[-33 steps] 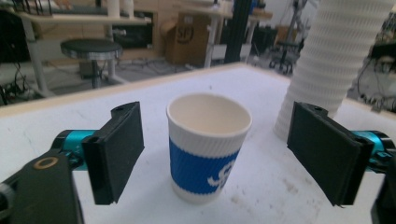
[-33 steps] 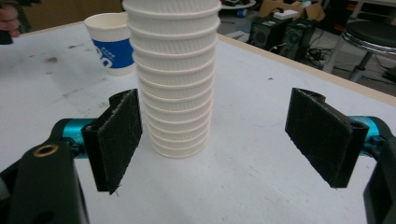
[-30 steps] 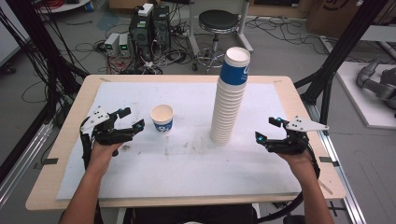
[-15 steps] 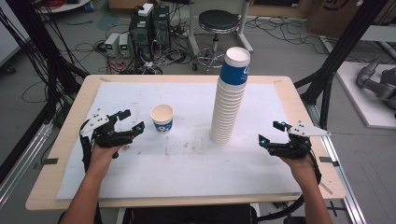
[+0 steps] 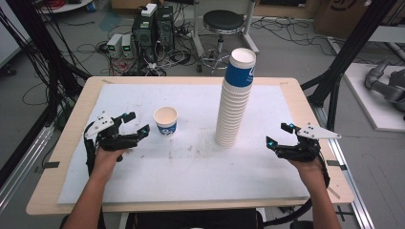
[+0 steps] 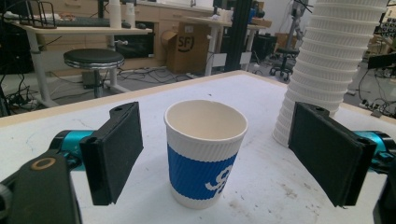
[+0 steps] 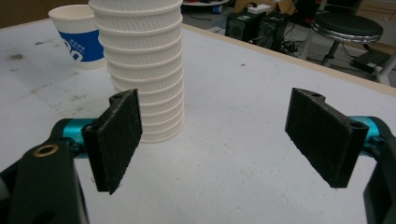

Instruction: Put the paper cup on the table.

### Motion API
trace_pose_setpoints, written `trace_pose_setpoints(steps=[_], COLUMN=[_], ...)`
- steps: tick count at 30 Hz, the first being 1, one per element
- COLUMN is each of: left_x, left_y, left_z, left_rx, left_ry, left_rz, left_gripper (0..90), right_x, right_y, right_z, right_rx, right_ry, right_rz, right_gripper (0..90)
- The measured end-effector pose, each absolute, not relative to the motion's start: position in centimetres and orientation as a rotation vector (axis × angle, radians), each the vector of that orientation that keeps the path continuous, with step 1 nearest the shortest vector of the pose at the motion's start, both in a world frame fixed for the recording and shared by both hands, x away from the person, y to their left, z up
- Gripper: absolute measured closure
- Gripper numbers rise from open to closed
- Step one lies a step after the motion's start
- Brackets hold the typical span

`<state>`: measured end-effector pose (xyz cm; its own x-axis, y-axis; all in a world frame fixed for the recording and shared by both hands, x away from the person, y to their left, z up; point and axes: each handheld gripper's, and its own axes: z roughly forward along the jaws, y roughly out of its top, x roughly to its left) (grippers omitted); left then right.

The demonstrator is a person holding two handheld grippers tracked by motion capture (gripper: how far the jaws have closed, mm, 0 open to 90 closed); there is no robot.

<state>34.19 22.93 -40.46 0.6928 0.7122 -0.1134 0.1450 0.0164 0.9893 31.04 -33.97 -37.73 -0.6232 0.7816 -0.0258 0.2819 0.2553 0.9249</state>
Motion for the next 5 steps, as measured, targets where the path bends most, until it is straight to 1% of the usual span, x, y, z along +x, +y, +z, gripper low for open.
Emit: trace_pose_setpoints(steps=[5], left_x=[34.26], left_y=[23.07], left_z=[-40.64], left_rx=[1.517], left_ry=[0.736], left_rz=[0.509], left_gripper=[17.6], right_x=[31.2], right_y=[-33.81], right_z=[-37.73], right_rx=[0.951], right_ry=[2.051], right_rz=[1.359], right_gripper=[19.1])
